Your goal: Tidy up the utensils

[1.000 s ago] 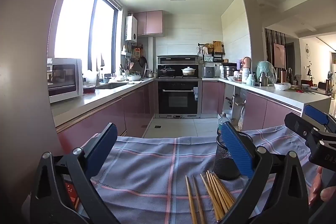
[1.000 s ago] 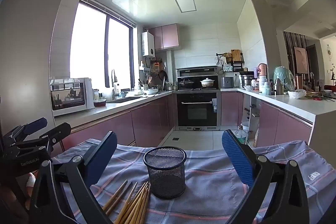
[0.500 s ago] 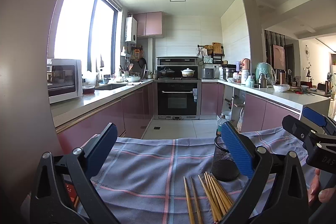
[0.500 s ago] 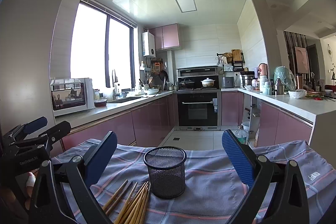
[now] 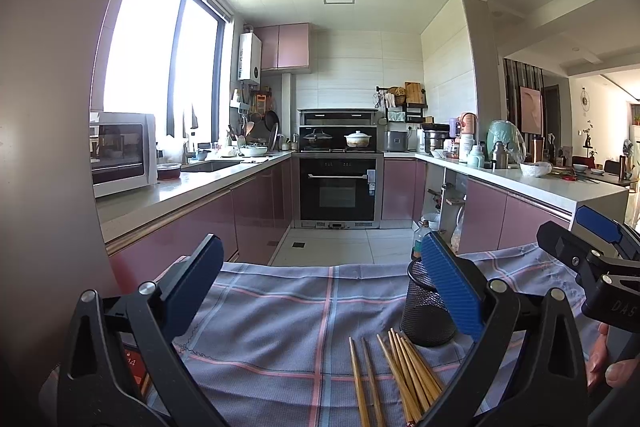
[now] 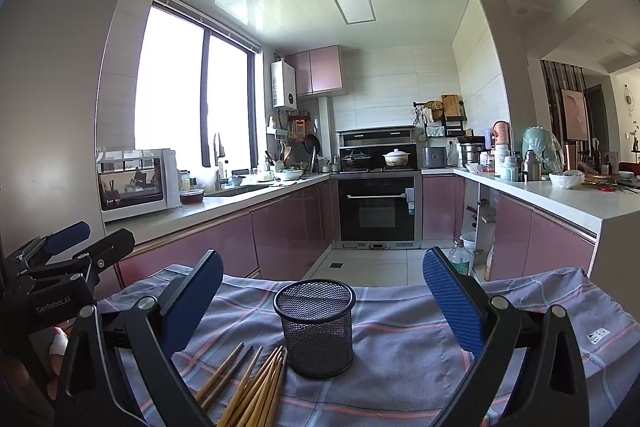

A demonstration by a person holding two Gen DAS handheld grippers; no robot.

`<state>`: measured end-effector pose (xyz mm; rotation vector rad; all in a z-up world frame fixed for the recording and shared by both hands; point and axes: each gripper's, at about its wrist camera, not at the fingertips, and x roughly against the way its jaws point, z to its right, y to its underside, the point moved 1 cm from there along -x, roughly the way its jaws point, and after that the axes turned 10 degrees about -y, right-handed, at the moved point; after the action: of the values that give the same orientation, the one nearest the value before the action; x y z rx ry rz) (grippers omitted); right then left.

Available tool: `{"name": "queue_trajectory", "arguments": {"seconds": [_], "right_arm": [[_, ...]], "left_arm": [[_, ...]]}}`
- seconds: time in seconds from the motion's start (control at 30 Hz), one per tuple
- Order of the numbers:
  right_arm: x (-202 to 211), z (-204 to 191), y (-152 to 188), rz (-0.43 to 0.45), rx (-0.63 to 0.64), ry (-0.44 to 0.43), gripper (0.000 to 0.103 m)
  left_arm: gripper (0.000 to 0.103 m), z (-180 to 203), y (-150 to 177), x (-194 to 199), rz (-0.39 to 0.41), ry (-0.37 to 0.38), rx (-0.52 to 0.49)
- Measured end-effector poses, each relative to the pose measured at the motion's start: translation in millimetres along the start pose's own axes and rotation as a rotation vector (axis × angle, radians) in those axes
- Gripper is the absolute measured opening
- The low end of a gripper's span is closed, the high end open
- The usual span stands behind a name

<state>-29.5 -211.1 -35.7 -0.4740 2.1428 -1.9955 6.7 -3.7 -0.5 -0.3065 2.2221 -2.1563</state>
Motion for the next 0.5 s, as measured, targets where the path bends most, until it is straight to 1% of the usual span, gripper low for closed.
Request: {"name": "queue_trajectory", "arguments": {"seconds": [0.5], "right_arm": [[0.1,0.0,-0.5,0.001,-0.002,-0.004,0.097]], "left_arm": [[0.097,-0.1,-0.1,0.4,0.001,0.001,0.002]]}}
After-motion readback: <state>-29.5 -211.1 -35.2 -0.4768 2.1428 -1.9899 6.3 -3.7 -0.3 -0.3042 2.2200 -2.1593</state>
